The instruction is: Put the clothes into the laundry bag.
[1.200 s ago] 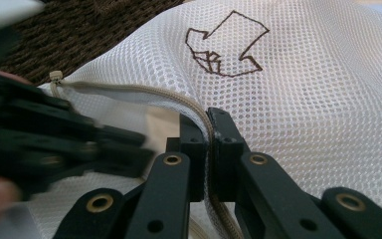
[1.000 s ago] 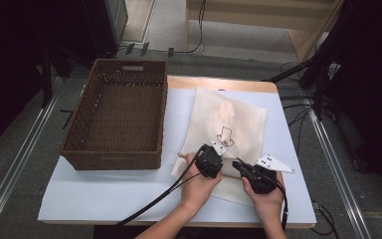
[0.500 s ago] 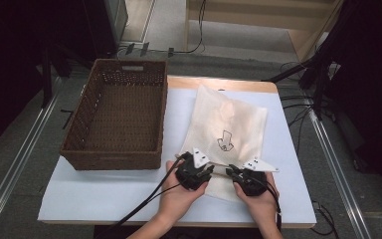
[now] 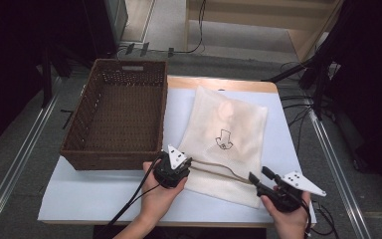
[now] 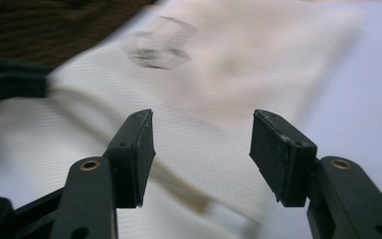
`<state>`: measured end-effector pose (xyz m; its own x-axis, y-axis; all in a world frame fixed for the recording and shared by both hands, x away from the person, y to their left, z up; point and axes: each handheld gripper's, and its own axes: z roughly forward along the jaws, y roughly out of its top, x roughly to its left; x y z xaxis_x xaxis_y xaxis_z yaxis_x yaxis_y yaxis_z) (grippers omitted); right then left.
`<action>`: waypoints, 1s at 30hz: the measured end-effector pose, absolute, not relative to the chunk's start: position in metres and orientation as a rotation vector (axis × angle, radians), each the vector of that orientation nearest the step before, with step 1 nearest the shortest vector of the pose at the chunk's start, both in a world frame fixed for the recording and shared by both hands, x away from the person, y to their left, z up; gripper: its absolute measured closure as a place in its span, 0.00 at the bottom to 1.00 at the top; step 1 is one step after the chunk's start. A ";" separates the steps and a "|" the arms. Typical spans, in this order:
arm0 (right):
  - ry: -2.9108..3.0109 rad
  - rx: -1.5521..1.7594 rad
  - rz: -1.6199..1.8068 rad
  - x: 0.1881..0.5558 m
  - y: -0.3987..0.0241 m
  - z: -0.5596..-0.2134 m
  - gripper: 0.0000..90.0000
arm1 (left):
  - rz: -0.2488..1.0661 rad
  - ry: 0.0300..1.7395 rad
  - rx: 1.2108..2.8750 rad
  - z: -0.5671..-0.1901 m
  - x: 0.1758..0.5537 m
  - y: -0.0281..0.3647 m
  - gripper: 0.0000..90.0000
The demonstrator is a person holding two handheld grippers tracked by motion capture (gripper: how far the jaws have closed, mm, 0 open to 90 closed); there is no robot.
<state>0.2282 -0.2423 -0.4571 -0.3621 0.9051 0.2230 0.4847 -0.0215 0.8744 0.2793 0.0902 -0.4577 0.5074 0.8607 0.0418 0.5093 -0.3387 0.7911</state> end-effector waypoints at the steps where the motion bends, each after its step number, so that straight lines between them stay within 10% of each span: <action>1: 1.823 1.496 1.319 0.231 -0.246 -0.460 0.48 | 0.605 1.126 2.024 -0.462 0.280 0.090 0.77; 9: 1.932 1.662 1.134 0.248 -0.236 -0.490 0.51 | 0.525 1.129 2.045 -0.475 0.285 0.096 0.82; 16: 1.955 1.578 0.987 0.249 -0.225 -0.487 0.96 | 0.476 1.104 2.052 -0.475 0.280 0.102 0.92; 30: 1.865 1.590 0.970 0.277 -0.258 -0.488 0.99 | 0.347 1.000 2.058 -0.473 0.256 0.091 0.99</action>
